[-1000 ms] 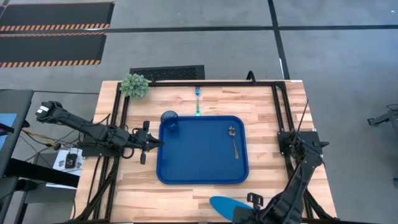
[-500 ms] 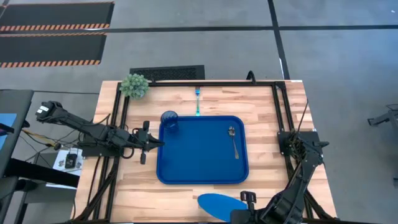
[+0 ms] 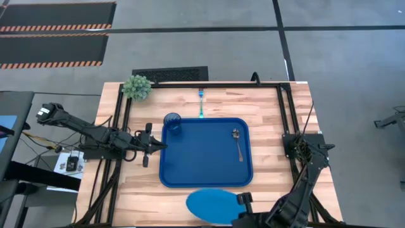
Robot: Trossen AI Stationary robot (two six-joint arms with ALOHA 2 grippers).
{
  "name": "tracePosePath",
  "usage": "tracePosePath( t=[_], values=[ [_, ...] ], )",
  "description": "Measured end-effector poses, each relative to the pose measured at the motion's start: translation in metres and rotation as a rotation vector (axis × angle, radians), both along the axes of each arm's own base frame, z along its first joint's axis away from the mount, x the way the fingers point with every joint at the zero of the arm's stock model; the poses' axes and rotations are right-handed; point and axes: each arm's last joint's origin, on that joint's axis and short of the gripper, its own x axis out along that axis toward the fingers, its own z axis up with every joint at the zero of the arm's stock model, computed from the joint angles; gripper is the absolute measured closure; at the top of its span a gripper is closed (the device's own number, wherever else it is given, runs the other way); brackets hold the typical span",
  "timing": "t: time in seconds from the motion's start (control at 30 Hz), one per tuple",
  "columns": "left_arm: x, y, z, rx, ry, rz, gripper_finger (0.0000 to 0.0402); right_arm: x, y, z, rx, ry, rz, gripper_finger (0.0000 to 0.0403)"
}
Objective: Pick and place plate/cup/fork/spoon on tray
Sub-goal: Put the blue plate on the blue tray
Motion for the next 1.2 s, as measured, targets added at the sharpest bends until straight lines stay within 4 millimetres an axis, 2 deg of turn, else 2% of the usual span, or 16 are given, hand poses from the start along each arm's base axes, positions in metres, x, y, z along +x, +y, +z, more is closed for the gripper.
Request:
tracePosePath(
  t=[0.13,0.23,0.47,0.57,0.8,1.0,1.2],
  values=[
    [0.0,0.0,0.0,0.0,0.001,0.0,0.0401,0.007,-0.009,-0.001,-0.112,-0.035,0.021,0.039],
    [0.0,0.0,0.0,0.0,0.0,0.0,0.0401,0.021,-0.021,-0.012,-0.21,-0.019,0.023,0.039],
    [0.0,0.0,0.0,0.0,0.0,0.0,0.0401,0.067,-0.051,-0.062,-0.411,0.11,0.047,0.039],
    [0.0,0.0,0.0,0.0,0.0,0.0,0.0401,0.081,-0.065,-0.084,-0.476,0.174,0.043,0.039],
    [0.0,0.0,0.0,0.0,0.0,0.0,0.0401,0.106,-0.1,-0.12,-0.582,0.22,0.035,0.039],
    [0.0,0.0,0.0,0.0,0.001,0.0,0.0401,0.12,-0.125,-0.14,-0.604,0.248,0.02,0.039],
    [0.0,0.0,0.0,0.0,0.0,0.0,0.0401,0.13,-0.139,-0.143,-0.596,0.242,0.019,0.039]
  ],
)
